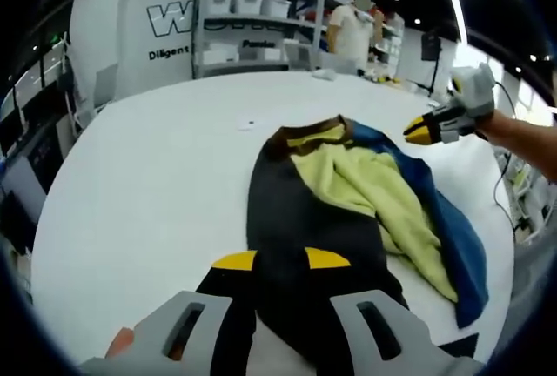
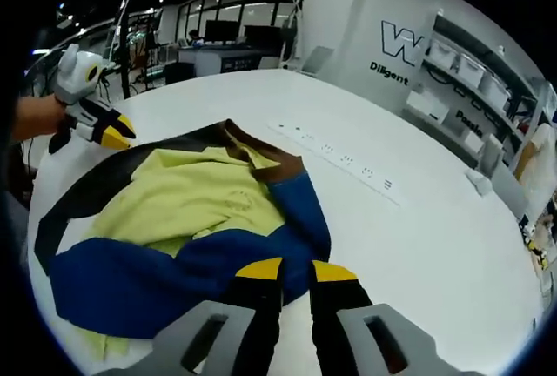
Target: Fold the garment on the visible template until the final outline fits inside the template.
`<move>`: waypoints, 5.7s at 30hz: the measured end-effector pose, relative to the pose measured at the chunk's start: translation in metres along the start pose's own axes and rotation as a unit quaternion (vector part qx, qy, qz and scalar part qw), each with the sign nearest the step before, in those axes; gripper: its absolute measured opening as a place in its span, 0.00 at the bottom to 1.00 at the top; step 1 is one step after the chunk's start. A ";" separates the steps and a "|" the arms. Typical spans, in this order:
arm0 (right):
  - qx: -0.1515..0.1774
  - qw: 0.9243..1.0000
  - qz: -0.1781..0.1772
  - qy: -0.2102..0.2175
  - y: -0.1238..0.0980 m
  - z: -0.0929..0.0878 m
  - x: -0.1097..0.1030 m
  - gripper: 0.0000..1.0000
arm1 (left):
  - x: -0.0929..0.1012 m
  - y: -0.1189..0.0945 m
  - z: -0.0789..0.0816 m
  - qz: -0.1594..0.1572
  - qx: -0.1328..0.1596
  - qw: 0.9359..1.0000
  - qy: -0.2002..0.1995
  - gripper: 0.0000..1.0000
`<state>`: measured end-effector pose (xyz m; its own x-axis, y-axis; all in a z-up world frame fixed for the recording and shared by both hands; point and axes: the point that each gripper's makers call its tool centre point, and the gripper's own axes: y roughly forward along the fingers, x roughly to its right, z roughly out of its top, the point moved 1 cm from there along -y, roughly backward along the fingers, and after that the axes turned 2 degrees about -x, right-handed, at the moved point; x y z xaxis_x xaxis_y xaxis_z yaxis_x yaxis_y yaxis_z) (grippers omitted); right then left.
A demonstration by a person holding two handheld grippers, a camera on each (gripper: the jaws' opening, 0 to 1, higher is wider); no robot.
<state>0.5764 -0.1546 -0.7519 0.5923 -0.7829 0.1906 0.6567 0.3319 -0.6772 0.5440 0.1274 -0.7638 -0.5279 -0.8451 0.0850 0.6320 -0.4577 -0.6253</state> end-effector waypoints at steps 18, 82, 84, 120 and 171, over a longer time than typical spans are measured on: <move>0.010 1.000 0.017 -0.018 -0.044 -0.012 -0.051 0.09 | 0.028 -0.041 -0.032 -0.008 -0.001 1.000 -0.004 0.14; 0.015 0.983 0.169 -0.065 -0.095 -0.051 -0.203 0.16 | 0.090 -0.093 -0.092 -0.039 -0.037 0.998 0.013 0.12; 0.014 0.983 0.174 -0.057 -0.094 -0.051 -0.204 0.16 | 0.091 -0.093 -0.093 -0.041 -0.039 0.998 0.014 0.12; 0.003 0.984 0.178 -0.026 -0.081 -0.049 -0.206 0.00 | 0.081 -0.086 -0.119 0.014 -0.120 0.992 0.027 0.15; -0.055 0.998 0.035 0.015 -0.123 -0.124 -0.056 0.00 | 0.047 -0.102 -0.117 0.029 -0.114 0.991 0.070 0.00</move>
<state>0.4043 -0.2165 -0.7677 0.6195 -0.7758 0.1198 0.5583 0.3281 -0.7620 0.3891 0.1666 -0.7868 -0.5771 -0.8148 -0.0548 0.5276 -0.3209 -0.7865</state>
